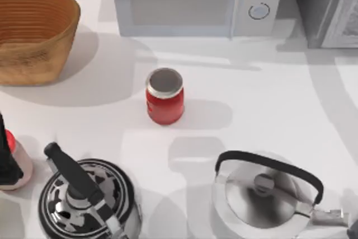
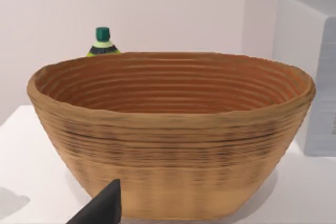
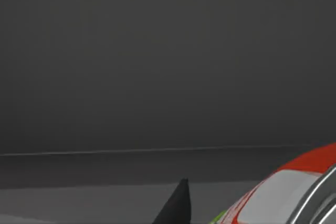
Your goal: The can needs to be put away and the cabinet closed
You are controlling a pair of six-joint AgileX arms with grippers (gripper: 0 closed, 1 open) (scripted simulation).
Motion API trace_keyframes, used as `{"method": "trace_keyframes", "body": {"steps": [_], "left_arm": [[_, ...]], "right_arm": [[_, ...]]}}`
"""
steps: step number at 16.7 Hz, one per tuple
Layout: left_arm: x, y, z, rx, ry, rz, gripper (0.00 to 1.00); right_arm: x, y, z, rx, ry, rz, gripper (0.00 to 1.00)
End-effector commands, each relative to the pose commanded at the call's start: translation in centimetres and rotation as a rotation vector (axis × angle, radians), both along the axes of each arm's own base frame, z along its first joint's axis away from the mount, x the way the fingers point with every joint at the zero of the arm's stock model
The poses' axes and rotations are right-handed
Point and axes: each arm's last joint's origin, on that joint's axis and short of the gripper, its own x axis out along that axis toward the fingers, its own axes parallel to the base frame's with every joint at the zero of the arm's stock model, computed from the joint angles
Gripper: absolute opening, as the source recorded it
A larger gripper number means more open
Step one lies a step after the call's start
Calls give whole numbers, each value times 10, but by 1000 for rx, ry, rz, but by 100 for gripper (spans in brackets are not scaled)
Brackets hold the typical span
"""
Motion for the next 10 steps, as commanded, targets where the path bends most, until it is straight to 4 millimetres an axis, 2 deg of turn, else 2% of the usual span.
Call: {"method": "trace_keyframes", "body": {"steps": [3,10], "left_arm": [[0,0,0,0,0,0,100],[0,0,0,0,0,0,100]], "right_arm": [[27,6,-9,-36,86,-1,0],[34,7,-11,-39,103,0,0]]}}
